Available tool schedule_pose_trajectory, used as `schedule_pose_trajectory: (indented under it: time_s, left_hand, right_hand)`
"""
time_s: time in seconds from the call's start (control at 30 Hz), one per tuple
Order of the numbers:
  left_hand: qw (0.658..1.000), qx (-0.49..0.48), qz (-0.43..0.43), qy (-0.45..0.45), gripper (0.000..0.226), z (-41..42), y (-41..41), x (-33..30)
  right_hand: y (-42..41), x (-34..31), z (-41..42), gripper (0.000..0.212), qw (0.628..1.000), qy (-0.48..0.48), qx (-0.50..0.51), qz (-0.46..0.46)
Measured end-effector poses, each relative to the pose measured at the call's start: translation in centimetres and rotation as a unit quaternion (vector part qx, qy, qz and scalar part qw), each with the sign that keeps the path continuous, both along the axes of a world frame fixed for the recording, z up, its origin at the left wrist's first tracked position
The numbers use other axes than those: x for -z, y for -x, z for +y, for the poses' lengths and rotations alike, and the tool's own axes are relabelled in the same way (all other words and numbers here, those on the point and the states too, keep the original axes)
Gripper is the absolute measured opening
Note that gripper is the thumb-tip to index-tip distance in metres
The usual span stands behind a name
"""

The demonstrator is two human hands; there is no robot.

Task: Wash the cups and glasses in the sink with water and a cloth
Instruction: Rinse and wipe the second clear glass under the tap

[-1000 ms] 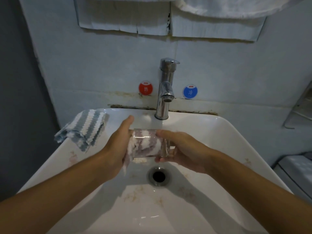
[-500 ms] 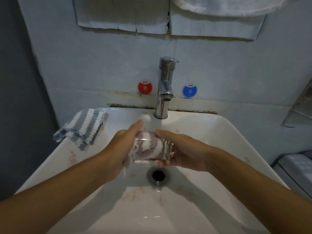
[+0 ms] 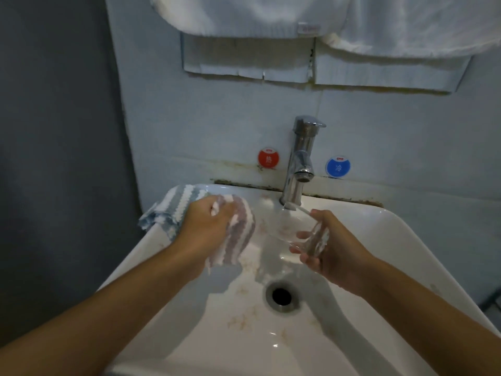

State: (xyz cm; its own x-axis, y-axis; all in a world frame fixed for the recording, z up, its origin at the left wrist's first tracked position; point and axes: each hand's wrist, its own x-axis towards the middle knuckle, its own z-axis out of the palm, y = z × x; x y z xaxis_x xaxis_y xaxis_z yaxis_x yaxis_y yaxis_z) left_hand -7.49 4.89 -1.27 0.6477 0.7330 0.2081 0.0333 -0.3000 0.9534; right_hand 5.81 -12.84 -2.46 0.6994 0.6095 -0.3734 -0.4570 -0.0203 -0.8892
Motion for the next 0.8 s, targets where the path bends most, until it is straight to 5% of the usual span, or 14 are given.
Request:
schedule_pose_trajectory:
  time_s: [0.27,0.37,0.8]
  left_hand:
    - [0.979,-0.047,-0.023,-0.198,0.022,4.2,6.1,-1.9]
    - [0.964,-0.073,0.071,-0.245,0.030,7.3,8.2,-1.4]
    - [0.941,-0.138,0.273,-0.144,0.035,11.7,10.5,3.6]
  right_hand:
    - [0.8,-0.1,0.6,0.060,0.999,-0.007,-0.039,-0.022]
    - [1.0,0.0,0.7,0.058,0.998,-0.007,-0.044,-0.035]
    - [1.7,0.1,0.8,0.068,0.996,-0.007,-0.089,-0.022]
